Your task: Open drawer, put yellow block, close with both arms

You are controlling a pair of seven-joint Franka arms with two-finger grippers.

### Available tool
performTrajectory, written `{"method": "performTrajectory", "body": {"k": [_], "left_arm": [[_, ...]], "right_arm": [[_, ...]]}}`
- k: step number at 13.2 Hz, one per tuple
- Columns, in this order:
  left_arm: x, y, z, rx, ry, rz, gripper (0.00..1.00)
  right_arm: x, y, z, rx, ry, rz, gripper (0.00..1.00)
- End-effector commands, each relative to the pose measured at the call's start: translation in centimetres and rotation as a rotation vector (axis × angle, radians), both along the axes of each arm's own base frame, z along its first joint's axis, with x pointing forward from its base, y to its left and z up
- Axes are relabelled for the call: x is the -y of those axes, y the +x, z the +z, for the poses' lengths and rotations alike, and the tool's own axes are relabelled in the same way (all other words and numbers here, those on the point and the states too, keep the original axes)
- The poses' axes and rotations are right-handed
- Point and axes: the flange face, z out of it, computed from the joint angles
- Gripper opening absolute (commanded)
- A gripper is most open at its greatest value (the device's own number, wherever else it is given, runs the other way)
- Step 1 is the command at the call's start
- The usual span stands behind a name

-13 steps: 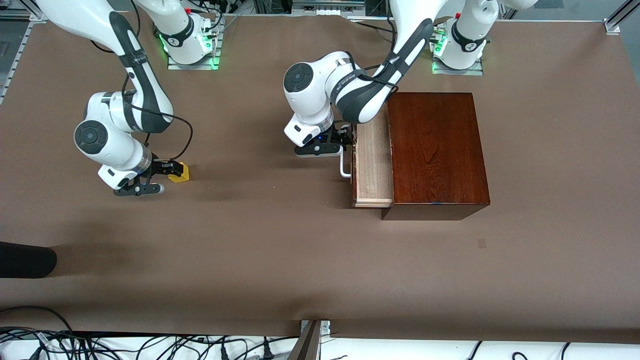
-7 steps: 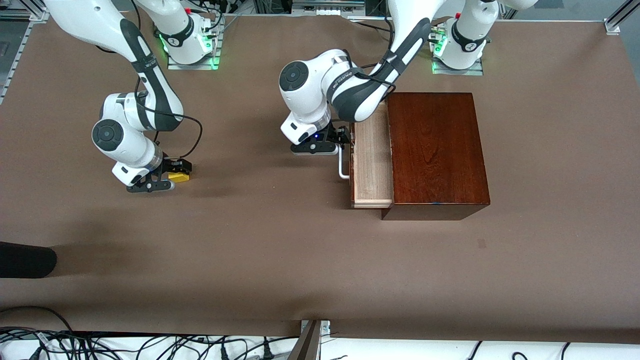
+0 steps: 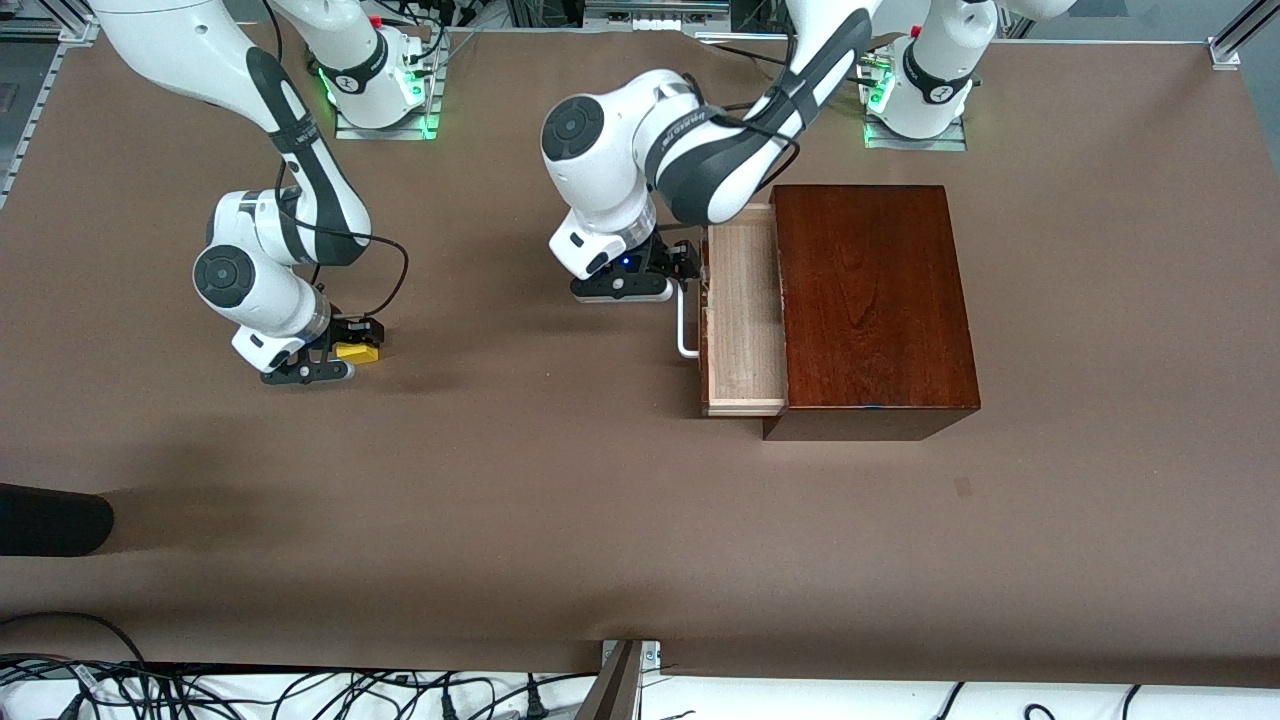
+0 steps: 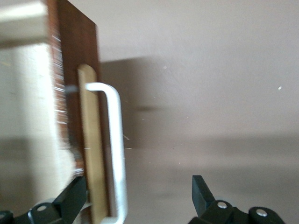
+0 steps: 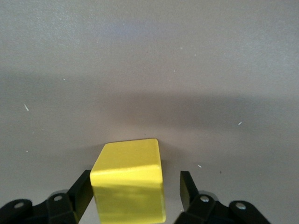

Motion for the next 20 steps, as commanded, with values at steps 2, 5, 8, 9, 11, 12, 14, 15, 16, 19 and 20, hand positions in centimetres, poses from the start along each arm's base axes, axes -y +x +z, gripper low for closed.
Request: {"method": "performTrajectory", "body": {"k": [2,5,8,9,11,12,14,15,16,19,20], "left_arm": [[-5.5,2.9,9.5,0.013,-0.015,0.038,1.0],[-14.3,7.5,14.4,-0.013,-0.063,0.197,1.0],[-21.1,9.7,17.7,-0.034,-0.052,0.117,1.0],[-23.6,10.4,18.8,-0.043,-0.059,0.079,1.0],[-27.3,11.0,21.2,-0.034,-0.073,0.018,1.0],[-29.2,11.1,22.3,-0.033,-0.078,-0.024,1.0],[-33.6,10.8,24.0,-0.037,-0.128,-0.004,1.0],[-36.6,10.6,24.4,-0.052,-0.162,0.04,1.0],[-39.2,10.3,24.1,-0.069,-0.18,0.02,1.0],[-46.6,11.3,23.1,-0.105,-0.256,0.007,1.0],[-47.1,10.8,22.7,-0.121,-0.252,0.011,1.0]], "right_arm": [[-0.1,-0.1,-0.1,0.011,0.013,-0.006,0.38],[-0.8,0.3,0.9,0.021,0.02,0.021,0.15],[-4.8,2.3,5.4,0.043,0.048,0.094,0.12],[-6.4,3.1,7.3,0.028,0.056,0.119,0.12],[-10.2,4.6,11.4,-0.017,0.065,0.178,0.13],[-12.5,5.1,13.4,-0.025,0.078,0.209,0.13],[-18.1,4.9,16.9,-0.01,0.103,0.305,0.13],[-21.4,4.1,18.5,-0.005,0.118,0.359,0.13],[-24.8,3.3,19.9,0.005,0.122,0.418,0.13],[-35.9,-0.5,21.9,0.068,0.106,0.626,0.13],[-39.9,-2.1,22.6,0.093,0.103,0.701,0.13]]}}
